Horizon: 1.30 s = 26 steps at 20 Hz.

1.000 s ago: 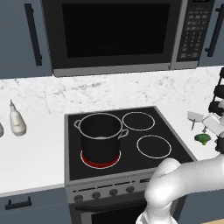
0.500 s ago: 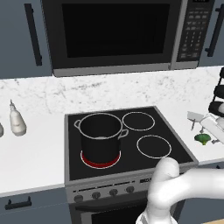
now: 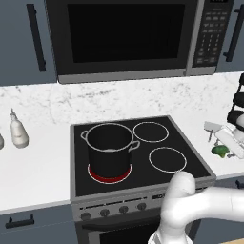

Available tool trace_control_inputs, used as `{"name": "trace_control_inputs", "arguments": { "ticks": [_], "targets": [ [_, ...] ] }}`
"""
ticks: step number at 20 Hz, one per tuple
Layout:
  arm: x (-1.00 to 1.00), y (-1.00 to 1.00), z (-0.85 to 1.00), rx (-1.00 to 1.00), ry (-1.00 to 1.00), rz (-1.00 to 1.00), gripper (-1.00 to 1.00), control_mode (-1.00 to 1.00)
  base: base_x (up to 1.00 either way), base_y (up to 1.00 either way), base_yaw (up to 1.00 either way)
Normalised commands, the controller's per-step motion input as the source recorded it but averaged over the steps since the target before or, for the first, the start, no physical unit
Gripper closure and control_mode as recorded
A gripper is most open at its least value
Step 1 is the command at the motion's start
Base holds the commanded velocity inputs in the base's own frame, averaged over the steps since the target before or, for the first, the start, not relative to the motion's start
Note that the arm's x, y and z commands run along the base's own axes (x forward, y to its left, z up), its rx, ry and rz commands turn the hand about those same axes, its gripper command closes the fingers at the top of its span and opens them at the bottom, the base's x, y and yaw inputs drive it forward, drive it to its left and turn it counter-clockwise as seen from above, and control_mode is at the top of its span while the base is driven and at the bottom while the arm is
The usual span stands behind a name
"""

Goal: Put the onion and broccoli in the pot. Retrieve the spatula and lightly stir the vegetables in the pot.

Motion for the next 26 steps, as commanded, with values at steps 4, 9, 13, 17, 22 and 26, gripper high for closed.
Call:
{"name": "trace_control_inputs", "arguments": {
  "ticks": [4, 9, 13, 17, 22, 26],
  "targets": [
    [0.00, 0.58, -0.18, 0.00, 0.02, -0.05, 1.00, -1.00, 0.00, 0.00, 0.00],
    [0.06, 0.52, -0.28, 0.00, 0.07, -0.04, 1.00, -1.00, 0.00, 0.00, 0.00],
    [0.01, 0.12, -0.24, 0.00, 0.04, 0.00, 1.00, -1.00, 0.00, 0.00, 0.00],
    [-0.48, 0.08, 0.20, 0.00, -0.05, 0.00, 1.00, -1.00, 0.00, 0.00, 0.00],
    [-0.71, 0.19, 0.86, 0.01, -0.02, 0.00, 1.00, -1.00, 0.00, 0.00, 0.00],
    [-0.41, 0.56, 0.72, 0.01, -0.04, 0.01, 1.00, -1.00, 0.00, 0.00, 0.00]
  ]
}}
